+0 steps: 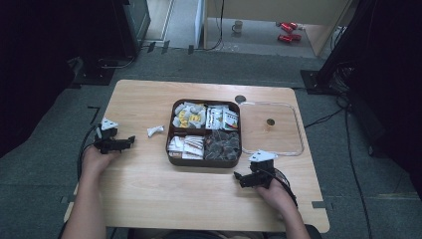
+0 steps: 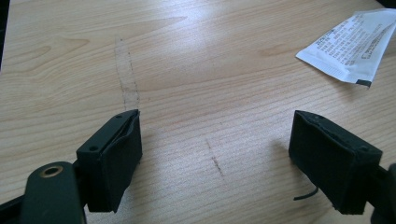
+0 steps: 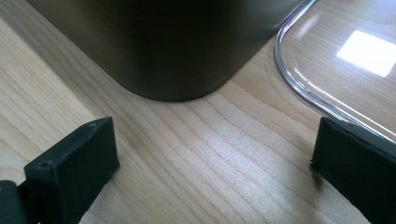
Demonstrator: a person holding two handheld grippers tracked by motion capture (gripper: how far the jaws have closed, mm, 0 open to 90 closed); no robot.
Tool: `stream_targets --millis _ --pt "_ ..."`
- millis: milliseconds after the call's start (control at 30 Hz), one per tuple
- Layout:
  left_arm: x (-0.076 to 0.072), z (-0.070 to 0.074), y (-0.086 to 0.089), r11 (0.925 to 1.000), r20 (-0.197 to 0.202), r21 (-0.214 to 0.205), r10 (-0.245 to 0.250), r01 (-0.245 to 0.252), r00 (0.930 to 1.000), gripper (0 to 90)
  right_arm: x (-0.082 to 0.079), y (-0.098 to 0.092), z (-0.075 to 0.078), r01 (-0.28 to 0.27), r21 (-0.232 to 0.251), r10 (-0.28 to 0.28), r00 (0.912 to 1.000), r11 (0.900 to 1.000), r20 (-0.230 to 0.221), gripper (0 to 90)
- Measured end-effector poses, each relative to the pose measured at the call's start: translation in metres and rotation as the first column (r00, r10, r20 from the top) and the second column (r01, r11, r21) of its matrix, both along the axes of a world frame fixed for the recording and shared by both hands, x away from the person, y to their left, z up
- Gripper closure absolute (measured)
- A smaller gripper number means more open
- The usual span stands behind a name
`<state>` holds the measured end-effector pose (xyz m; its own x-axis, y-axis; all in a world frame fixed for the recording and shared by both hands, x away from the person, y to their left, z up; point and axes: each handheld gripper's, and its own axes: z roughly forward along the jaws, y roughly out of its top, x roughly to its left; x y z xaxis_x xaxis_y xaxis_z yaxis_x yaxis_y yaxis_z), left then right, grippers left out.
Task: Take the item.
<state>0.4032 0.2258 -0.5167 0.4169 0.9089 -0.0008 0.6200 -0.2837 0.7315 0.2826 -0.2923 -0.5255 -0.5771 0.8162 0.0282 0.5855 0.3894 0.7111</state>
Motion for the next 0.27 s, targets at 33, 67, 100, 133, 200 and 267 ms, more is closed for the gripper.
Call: stream_targets --millis 33,67,100,133,200,267 --pt "0.0 0.0 -0.0002 1.0 0.0 -0.001 0.001 -0.001 1.0 17.1 0.0 -0.0001 0.0001 0.0 -0.001 0.0 1.0 1.0 -0.001 0.0" --pt "-0.0001 0.0 -0.0004 1.0 -0.001 0.0 0.003 -0.003 1.0 17.1 0.0 -0.0001 0.0001 -0.001 -0.001 0.001 1.0 1.0 -0.001 0.0" --pt "-0.0001 -0.0001 -0.0005 1.0 0.0 0.0 0.004 -0.004 1.0 17.0 0.0 -0.0001 0.0001 0.0 -0.001 0.0 1.0 1.0 -0.001 0.0" --pt "-0.0001 -0.0001 -0.0006 1.0 0.0 0.0 0.005 -0.005 1.0 16.9 0.0 -0.0001 0.0001 0.0 -0.001 0.0 1.0 1.0 -0.001 0.0" --pt "-0.0003 -0.0001 -0.0009 1.0 0.0 0.0 0.008 -0.008 1.0 16.9 0.0 -0.0001 0.0001 0.0 -0.001 0.0 1.0 1.0 -0.001 0.0" --pt "-0.0003 -0.0001 -0.0011 0.9999 0.0 0.0 0.01 -0.01 0.9999 16.9 0.0 -0.0001 0.0001 0.0 -0.001 0.0 1.0 1.0 -0.001 0.0"
